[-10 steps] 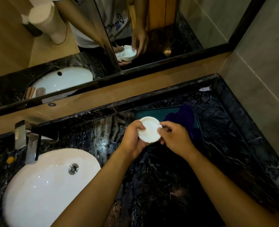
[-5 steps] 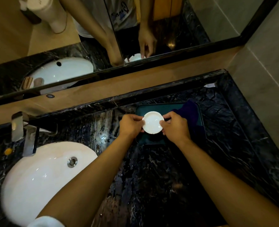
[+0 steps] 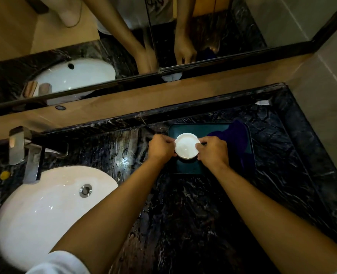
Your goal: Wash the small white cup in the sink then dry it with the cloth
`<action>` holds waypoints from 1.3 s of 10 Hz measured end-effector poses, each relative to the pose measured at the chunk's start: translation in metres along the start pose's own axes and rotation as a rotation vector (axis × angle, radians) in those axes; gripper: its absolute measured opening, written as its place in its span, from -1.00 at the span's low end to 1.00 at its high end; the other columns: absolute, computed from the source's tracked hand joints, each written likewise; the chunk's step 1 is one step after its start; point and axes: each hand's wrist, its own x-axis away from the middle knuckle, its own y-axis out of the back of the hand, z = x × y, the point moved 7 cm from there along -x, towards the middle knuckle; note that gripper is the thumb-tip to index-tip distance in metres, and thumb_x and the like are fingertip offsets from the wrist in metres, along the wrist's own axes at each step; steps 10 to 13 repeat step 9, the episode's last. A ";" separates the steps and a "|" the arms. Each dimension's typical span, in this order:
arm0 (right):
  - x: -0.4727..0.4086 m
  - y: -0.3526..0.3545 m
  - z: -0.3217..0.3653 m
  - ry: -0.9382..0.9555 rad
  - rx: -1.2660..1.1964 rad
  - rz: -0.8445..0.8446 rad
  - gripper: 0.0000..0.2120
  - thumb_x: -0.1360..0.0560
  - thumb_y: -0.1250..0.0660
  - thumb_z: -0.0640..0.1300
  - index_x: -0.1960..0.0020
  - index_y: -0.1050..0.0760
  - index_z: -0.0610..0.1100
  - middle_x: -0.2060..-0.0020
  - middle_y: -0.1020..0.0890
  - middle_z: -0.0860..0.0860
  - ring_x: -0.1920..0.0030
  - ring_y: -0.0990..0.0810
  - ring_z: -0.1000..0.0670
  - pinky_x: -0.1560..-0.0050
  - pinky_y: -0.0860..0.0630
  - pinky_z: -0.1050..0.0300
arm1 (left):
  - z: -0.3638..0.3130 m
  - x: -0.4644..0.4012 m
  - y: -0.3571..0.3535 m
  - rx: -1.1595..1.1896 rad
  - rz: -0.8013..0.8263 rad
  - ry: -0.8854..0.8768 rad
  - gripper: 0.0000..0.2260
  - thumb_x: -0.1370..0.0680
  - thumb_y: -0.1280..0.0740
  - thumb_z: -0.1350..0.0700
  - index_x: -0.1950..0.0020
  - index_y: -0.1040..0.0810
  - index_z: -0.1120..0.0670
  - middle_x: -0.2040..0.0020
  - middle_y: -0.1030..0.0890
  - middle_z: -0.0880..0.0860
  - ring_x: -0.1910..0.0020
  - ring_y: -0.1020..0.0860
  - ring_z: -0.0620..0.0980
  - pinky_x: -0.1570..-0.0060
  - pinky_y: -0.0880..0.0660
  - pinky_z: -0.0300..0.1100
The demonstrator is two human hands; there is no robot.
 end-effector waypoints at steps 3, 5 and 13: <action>0.003 -0.005 0.003 0.000 0.047 -0.003 -0.76 -0.59 -0.35 -0.16 -0.20 -0.69 -0.14 0.04 -0.76 -0.19 0.06 -0.73 -0.21 -0.08 -0.66 -0.08 | 0.000 0.004 0.003 -0.005 -0.018 -0.062 -0.81 -0.53 -0.40 0.32 0.27 -0.69 0.16 0.20 -0.72 0.29 0.30 -0.71 0.23 0.21 -0.70 0.14; 0.017 -0.003 0.002 -0.039 0.077 -0.088 -0.55 -0.66 -0.16 0.02 0.07 -0.66 -0.29 0.19 -0.71 -0.25 0.15 -0.65 -0.23 0.13 -0.61 -0.04 | -0.011 0.023 0.018 -0.050 -0.002 -0.128 -0.82 -0.58 -0.35 0.25 0.22 -0.64 0.20 0.17 -0.71 0.30 0.27 -0.70 0.24 0.33 -0.69 0.10; 0.129 -0.066 0.061 0.091 0.343 -0.131 -0.55 -0.62 -0.23 0.03 -0.43 -0.44 -0.17 -0.36 -0.43 -0.23 -0.34 -0.39 -0.27 -0.36 -0.35 -0.17 | 0.053 0.092 0.142 -0.373 -0.063 -0.350 -0.74 -0.60 -0.30 0.09 -0.21 -0.60 0.19 -0.05 -0.64 0.18 -0.01 -0.61 0.20 -0.01 -0.56 0.01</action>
